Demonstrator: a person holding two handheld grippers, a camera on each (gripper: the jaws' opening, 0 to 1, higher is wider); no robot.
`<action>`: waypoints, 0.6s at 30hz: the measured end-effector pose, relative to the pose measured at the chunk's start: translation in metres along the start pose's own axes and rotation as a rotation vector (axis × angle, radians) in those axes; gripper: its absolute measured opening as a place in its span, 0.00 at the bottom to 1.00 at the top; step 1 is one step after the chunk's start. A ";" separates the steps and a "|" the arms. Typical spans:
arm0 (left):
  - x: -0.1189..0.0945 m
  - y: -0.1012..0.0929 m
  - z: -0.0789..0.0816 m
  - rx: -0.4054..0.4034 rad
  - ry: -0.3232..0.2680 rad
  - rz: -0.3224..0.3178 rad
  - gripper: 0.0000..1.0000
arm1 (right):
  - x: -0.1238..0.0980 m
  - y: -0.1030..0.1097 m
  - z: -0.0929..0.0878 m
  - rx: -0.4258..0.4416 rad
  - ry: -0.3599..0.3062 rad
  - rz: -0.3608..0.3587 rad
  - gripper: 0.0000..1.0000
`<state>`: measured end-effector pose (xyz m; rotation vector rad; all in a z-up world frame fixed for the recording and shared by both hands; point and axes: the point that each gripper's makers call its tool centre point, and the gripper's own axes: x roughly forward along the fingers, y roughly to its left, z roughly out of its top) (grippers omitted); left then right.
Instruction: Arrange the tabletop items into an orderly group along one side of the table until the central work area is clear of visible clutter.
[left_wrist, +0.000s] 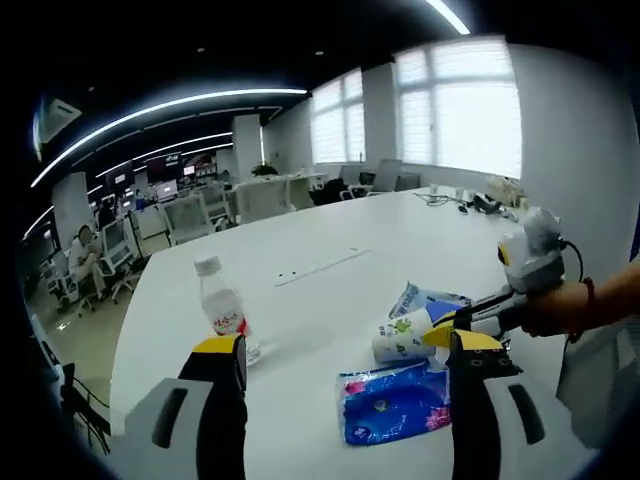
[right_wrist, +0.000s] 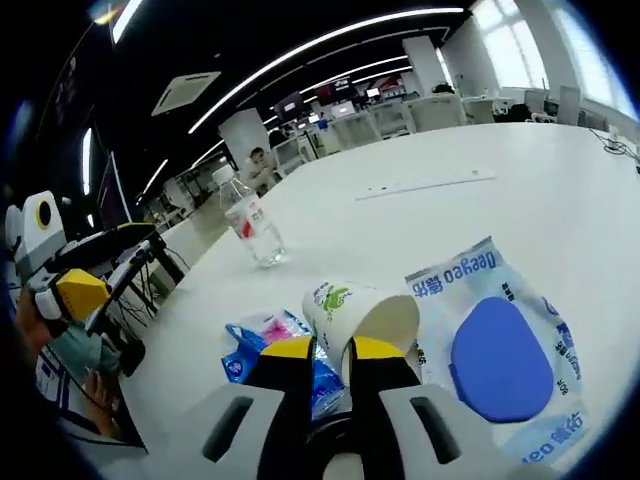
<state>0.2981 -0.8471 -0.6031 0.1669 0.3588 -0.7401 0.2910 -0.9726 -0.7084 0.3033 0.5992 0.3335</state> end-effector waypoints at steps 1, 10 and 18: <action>0.000 -0.001 -0.001 0.005 0.005 -0.003 0.80 | 0.000 0.000 0.000 -0.005 -0.001 -0.002 0.07; 0.002 -0.004 0.006 0.008 -0.033 -0.015 0.77 | 0.000 0.001 0.002 -0.026 -0.003 -0.003 0.00; 0.001 -0.008 0.006 0.027 -0.040 -0.028 0.74 | -0.008 0.011 0.011 -0.179 0.001 0.009 0.00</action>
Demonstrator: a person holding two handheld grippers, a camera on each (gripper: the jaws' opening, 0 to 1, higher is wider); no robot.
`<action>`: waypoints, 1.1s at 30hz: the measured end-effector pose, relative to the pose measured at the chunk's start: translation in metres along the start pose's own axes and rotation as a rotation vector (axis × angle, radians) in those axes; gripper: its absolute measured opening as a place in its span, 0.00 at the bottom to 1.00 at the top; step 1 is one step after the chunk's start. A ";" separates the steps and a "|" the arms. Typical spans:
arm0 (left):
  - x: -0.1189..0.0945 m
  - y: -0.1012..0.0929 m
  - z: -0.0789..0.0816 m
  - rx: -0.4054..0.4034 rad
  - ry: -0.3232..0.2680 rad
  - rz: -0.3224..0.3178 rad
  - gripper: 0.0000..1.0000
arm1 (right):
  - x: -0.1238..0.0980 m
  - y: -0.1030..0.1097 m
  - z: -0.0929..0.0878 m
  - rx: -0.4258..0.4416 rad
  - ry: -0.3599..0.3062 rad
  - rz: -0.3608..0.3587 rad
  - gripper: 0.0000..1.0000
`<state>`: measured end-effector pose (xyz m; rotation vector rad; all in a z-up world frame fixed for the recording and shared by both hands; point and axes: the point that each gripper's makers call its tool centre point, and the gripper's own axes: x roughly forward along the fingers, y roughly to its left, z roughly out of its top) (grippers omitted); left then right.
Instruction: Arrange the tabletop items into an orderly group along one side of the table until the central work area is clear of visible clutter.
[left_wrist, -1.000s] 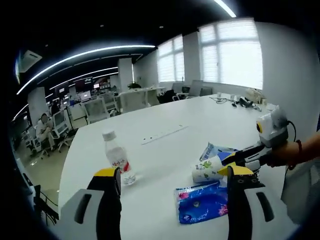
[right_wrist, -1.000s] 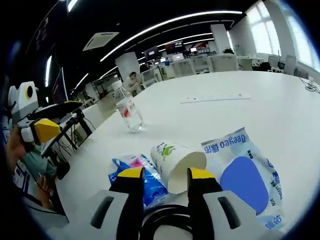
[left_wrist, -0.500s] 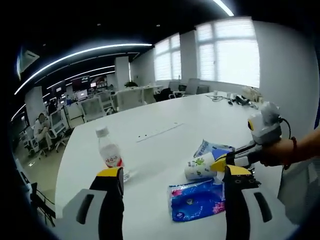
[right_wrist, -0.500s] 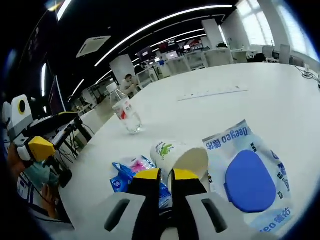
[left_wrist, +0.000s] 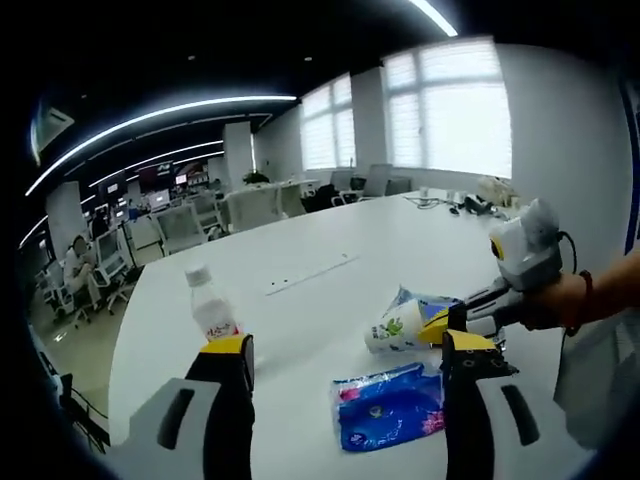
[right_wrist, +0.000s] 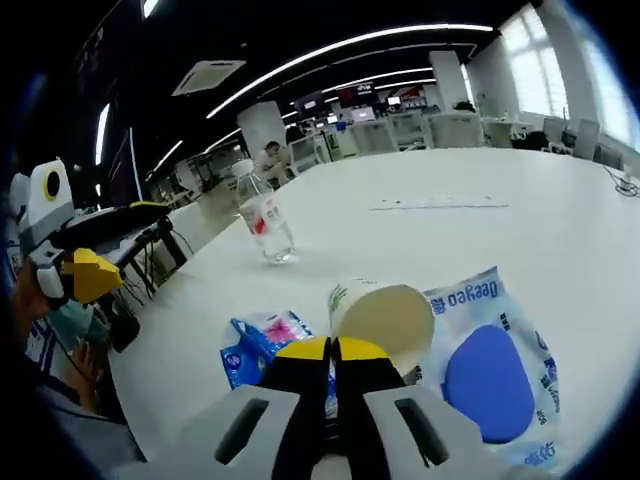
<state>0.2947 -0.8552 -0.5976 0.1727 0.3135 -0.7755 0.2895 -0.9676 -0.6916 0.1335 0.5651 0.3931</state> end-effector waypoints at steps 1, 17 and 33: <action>0.000 -0.002 0.001 -0.001 -0.012 -0.009 0.74 | -0.003 0.004 0.004 -0.033 0.007 0.010 0.00; -0.002 -0.016 0.003 0.142 -0.034 -0.051 0.66 | -0.037 0.052 0.042 -0.318 0.095 0.117 0.00; -0.006 -0.040 -0.013 0.387 0.032 -0.117 0.58 | -0.065 0.112 0.035 -0.513 0.199 0.287 0.00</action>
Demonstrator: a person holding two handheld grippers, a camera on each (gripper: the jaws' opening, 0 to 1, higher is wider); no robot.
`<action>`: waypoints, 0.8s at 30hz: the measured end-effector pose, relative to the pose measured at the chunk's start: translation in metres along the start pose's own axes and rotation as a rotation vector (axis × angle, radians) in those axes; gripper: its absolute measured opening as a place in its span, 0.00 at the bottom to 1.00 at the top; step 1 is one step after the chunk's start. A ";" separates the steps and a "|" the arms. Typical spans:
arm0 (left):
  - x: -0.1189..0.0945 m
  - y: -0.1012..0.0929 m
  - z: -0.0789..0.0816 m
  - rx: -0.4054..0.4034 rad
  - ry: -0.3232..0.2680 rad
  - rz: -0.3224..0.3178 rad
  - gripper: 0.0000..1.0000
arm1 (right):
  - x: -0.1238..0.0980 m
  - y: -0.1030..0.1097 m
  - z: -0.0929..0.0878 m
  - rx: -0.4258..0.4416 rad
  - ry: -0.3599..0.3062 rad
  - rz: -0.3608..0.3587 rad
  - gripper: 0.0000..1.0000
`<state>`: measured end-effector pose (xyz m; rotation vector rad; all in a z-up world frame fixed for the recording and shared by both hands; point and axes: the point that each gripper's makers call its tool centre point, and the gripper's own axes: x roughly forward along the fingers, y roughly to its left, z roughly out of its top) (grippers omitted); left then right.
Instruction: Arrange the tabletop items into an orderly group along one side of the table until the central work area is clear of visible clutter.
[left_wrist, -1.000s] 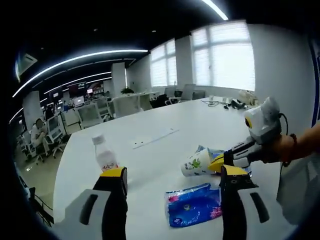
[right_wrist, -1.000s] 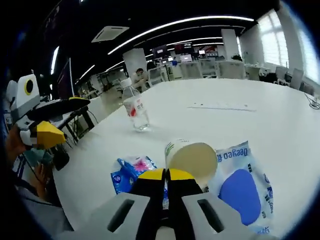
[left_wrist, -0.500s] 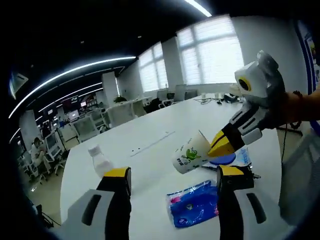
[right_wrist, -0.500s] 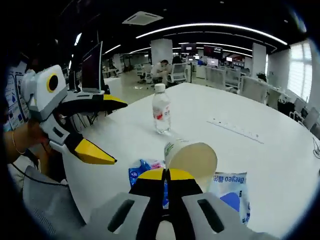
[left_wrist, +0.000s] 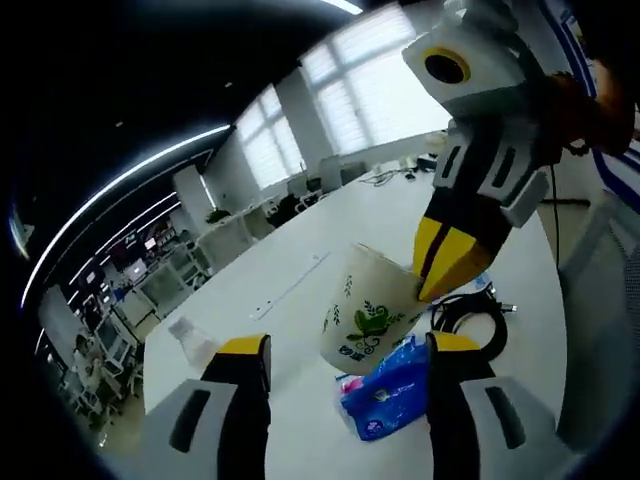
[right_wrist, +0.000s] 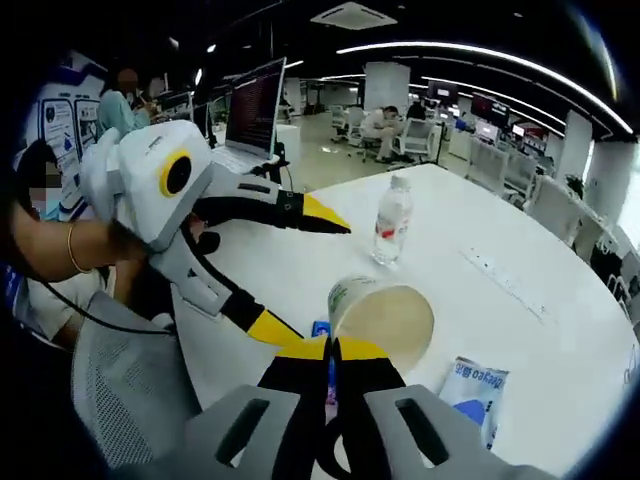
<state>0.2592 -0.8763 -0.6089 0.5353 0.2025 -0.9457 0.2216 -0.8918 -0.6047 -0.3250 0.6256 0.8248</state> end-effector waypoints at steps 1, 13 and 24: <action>0.000 -0.002 0.000 0.014 0.001 -0.006 0.58 | 0.000 0.002 -0.001 -0.007 0.005 0.006 0.00; 0.005 -0.023 -0.003 0.144 0.052 -0.077 0.51 | 0.004 0.020 -0.017 -0.079 0.083 0.096 0.00; 0.010 -0.045 -0.011 0.209 0.109 -0.159 0.44 | 0.002 0.029 -0.027 -0.143 0.128 0.176 0.00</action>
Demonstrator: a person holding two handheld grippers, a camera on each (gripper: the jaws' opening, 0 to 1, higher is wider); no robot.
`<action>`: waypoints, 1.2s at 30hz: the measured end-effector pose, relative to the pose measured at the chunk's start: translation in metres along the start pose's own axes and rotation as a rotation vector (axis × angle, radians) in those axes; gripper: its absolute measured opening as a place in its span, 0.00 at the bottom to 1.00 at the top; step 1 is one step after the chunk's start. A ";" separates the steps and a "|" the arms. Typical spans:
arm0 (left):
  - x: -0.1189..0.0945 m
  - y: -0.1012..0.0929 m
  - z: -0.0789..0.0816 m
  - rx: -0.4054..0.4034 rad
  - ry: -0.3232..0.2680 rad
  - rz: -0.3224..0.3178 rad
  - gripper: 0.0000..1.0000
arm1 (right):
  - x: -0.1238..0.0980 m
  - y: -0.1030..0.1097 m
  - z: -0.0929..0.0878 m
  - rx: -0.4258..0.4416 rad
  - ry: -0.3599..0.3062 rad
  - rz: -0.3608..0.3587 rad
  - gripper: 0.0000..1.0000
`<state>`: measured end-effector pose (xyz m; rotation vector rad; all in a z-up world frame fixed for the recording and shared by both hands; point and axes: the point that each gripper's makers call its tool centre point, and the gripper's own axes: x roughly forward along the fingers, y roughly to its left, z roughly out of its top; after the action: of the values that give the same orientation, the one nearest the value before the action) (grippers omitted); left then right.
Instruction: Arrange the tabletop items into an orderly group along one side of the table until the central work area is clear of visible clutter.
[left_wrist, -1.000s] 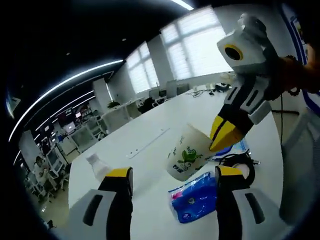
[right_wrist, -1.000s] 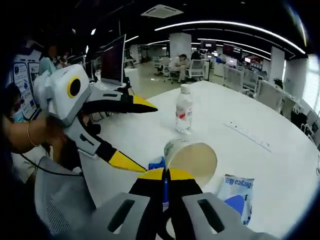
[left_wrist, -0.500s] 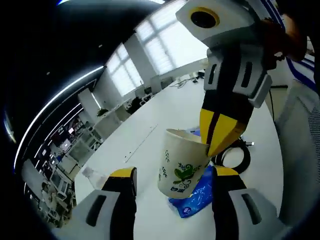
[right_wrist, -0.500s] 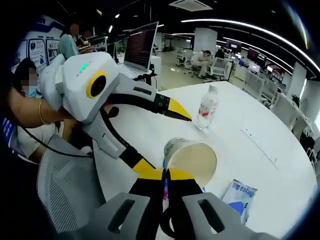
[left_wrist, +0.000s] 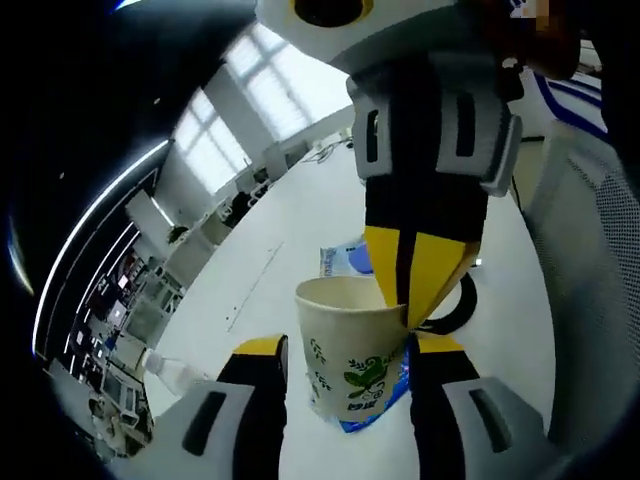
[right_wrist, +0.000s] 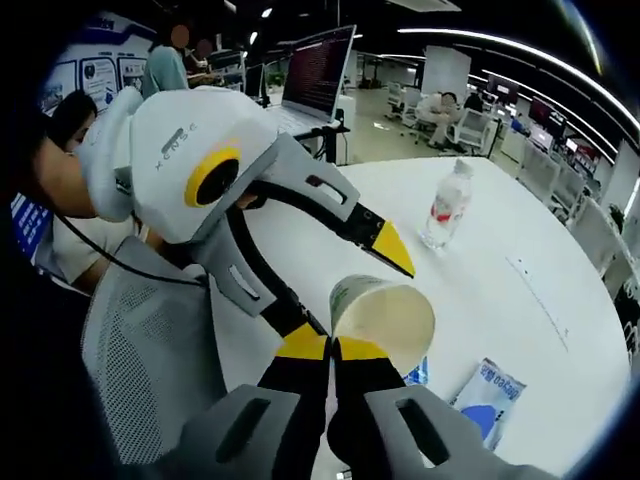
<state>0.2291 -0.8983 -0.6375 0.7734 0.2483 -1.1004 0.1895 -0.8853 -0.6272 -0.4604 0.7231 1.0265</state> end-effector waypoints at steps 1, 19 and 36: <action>0.000 0.000 0.000 -0.001 0.004 -0.001 0.42 | 0.000 0.000 0.000 -0.008 0.002 0.005 0.00; 0.003 -0.001 -0.009 -0.046 0.043 0.033 0.38 | 0.002 -0.002 0.000 0.014 0.011 0.015 0.00; 0.012 -0.003 -0.013 -0.232 -0.018 0.085 0.37 | -0.013 -0.024 0.018 0.260 -0.214 -0.047 0.19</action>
<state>0.2346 -0.8986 -0.6550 0.5621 0.3194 -0.9783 0.2129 -0.8920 -0.6052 -0.1397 0.6398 0.9062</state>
